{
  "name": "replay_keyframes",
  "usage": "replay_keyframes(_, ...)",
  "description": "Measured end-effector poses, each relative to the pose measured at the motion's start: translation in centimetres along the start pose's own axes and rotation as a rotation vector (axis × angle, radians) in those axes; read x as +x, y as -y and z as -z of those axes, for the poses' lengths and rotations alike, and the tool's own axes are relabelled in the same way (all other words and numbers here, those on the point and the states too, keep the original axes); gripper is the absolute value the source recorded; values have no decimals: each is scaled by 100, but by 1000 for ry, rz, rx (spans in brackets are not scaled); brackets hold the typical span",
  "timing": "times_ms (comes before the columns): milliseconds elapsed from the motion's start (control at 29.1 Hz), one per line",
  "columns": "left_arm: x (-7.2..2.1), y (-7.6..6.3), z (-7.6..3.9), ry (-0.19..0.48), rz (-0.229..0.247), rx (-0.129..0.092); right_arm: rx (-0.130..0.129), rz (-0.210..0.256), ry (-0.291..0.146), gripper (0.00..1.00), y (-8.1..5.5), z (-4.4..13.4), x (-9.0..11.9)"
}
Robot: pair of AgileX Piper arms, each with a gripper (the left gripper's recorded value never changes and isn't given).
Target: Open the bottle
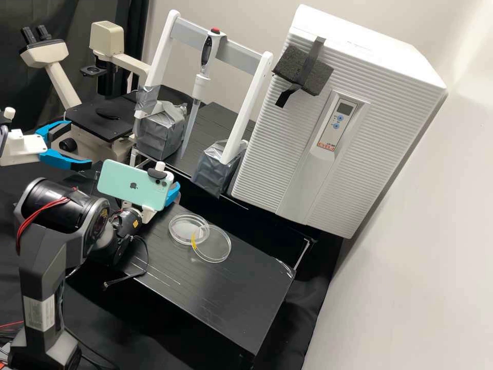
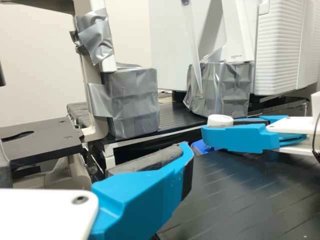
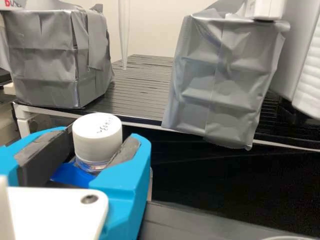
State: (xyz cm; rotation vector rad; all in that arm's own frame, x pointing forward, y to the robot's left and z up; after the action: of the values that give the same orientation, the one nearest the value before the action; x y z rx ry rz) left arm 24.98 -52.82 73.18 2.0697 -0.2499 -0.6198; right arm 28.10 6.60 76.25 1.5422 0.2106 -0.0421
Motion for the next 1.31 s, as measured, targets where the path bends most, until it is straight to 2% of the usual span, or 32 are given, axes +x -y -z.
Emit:
replay_keyframes(241,1,0,-1,-4,-2,2,0,0,0,0,0,0,0)
replay_keyframes(550,1,-6,17,-27,-8,-8,0,0,0,0,0,0,0)
replay_keyframes(619,1,-6,17,-27,-8,-3,0,0,0,0,0,0,0)
replay_keyframes(688,1,-6,17,-27,-8,13,0,0,0,0,0,0,0)
replay_keyframes(1307,4,-1,-5,-23,-8,11,3,7,3,0,-65,62,-45)
